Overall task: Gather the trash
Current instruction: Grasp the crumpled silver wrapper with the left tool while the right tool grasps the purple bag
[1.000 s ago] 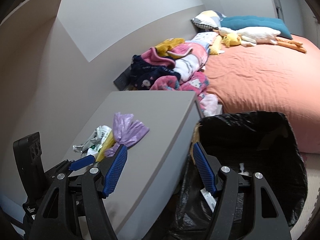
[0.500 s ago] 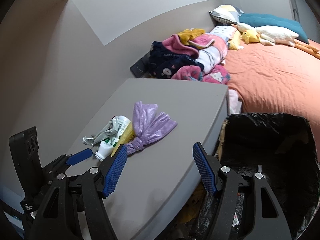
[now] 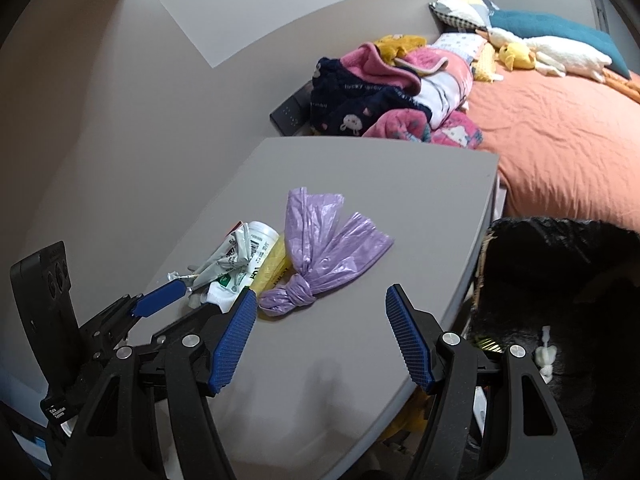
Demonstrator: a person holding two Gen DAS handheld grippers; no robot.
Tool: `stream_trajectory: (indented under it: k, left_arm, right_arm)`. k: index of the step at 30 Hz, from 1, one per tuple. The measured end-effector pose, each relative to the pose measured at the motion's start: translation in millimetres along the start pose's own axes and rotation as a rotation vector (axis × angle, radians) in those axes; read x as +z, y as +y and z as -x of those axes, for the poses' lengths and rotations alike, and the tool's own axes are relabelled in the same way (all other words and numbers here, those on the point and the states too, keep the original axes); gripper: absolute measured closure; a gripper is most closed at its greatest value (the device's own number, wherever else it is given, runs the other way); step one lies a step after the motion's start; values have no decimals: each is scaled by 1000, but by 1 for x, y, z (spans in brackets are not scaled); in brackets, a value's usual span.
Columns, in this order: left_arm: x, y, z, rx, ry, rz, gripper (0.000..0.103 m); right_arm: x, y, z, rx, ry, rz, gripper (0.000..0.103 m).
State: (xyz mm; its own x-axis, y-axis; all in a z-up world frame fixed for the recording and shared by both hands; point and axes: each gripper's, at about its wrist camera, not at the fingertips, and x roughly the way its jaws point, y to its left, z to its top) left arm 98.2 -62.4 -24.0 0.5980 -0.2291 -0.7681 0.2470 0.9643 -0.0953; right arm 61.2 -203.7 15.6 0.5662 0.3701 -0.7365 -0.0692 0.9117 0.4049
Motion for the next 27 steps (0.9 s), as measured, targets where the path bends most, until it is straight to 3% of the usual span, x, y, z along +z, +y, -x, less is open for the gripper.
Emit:
stream_trajectory:
  k: [11, 27]
  left_arm:
    - [11, 30, -18, 42, 26, 1, 34]
    - [21, 59, -58, 56, 87, -1, 37]
  right_arm:
    - [4, 11, -40, -9, 66, -6, 34]
    - [8, 15, -105, -102, 122, -3, 37]
